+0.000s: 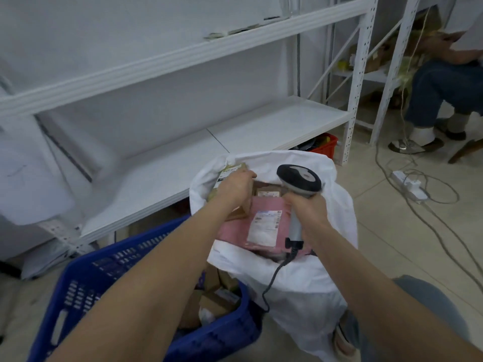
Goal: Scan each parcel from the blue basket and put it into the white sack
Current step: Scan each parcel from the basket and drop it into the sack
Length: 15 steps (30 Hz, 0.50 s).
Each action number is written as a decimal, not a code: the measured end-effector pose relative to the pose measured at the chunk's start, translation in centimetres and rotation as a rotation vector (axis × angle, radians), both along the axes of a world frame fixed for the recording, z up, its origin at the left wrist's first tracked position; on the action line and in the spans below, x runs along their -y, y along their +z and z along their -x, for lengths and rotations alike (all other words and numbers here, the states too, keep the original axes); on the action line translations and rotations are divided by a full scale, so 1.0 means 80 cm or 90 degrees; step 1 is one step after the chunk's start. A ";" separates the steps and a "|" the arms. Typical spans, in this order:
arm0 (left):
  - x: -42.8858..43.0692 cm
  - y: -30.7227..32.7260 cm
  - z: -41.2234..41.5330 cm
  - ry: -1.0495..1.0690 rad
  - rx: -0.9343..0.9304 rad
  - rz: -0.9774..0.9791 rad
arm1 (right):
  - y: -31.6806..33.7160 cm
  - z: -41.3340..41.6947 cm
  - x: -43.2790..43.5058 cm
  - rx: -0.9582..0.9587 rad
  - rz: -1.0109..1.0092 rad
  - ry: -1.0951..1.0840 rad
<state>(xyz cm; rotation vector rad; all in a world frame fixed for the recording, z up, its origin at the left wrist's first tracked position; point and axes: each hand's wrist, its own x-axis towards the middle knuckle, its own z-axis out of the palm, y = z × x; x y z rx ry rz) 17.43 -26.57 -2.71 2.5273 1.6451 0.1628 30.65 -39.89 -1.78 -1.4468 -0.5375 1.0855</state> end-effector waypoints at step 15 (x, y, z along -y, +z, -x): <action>0.121 -0.065 0.354 0.250 -0.047 0.133 | -0.070 0.279 0.026 0.063 0.105 0.354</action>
